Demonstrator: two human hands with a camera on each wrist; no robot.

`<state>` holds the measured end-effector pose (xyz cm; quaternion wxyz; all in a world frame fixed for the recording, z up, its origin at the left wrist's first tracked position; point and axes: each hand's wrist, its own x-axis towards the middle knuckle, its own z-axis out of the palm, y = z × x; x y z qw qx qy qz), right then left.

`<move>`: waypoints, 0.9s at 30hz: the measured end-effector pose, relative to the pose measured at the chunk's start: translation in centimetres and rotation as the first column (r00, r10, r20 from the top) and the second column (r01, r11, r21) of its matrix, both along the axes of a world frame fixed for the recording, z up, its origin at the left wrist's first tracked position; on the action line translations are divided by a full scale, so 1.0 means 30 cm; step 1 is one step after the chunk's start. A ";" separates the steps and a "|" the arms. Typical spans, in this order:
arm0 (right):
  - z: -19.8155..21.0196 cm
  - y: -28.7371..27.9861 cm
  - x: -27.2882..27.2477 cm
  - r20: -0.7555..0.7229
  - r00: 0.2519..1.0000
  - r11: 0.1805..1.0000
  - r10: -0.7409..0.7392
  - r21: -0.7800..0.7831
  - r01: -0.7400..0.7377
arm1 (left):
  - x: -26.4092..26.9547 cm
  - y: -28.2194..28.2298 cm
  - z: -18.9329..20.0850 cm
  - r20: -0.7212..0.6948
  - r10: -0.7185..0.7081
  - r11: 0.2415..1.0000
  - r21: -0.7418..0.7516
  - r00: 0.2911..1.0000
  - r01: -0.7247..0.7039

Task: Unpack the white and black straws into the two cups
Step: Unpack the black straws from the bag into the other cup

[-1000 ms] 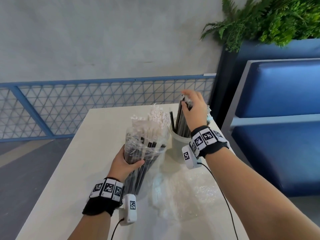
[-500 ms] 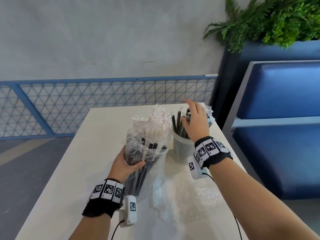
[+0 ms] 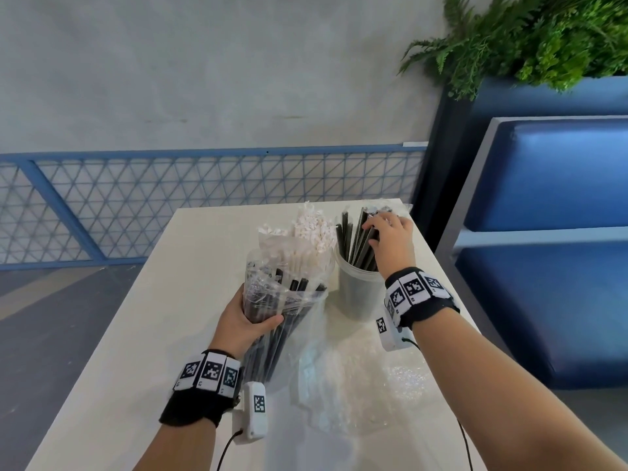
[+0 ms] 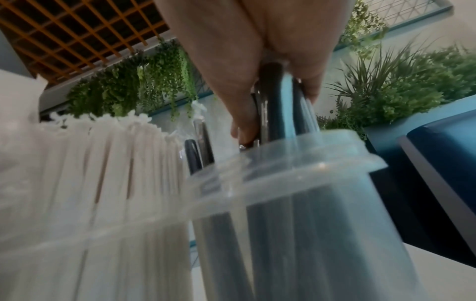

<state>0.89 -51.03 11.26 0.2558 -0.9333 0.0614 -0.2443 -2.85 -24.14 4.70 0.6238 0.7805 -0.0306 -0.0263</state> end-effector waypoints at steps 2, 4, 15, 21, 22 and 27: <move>0.018 -0.005 0.001 -0.021 0.997 0.996 0.075 0.040 -0.074 | -0.003 0.001 0.004 0.007 0.002 1.000 -0.005 1.000 -0.002; 0.032 0.003 0.000 -0.131 0.988 0.996 0.083 -0.033 -0.088 | -0.006 0.001 0.005 0.009 0.001 1.000 -0.013 1.000 -0.001; -0.012 0.248 -0.175 0.182 0.878 0.869 0.443 0.152 -0.470 | -0.005 0.012 0.001 0.025 0.018 1.000 -0.024 1.000 -0.017; -0.097 0.295 -0.192 -0.029 0.872 0.828 0.489 0.330 -0.453 | -0.012 0.034 -0.009 0.021 -0.041 0.999 -0.015 0.999 0.041; -0.105 0.300 -0.191 -0.062 0.860 0.811 0.506 0.374 -0.450 | -0.014 0.040 -0.012 0.022 -0.058 0.998 -0.002 0.998 0.059; -0.145 0.347 -0.185 -0.127 0.789 0.686 0.601 0.587 -0.429 | -0.016 0.066 -0.013 0.016 -0.128 0.991 0.032 0.992 0.127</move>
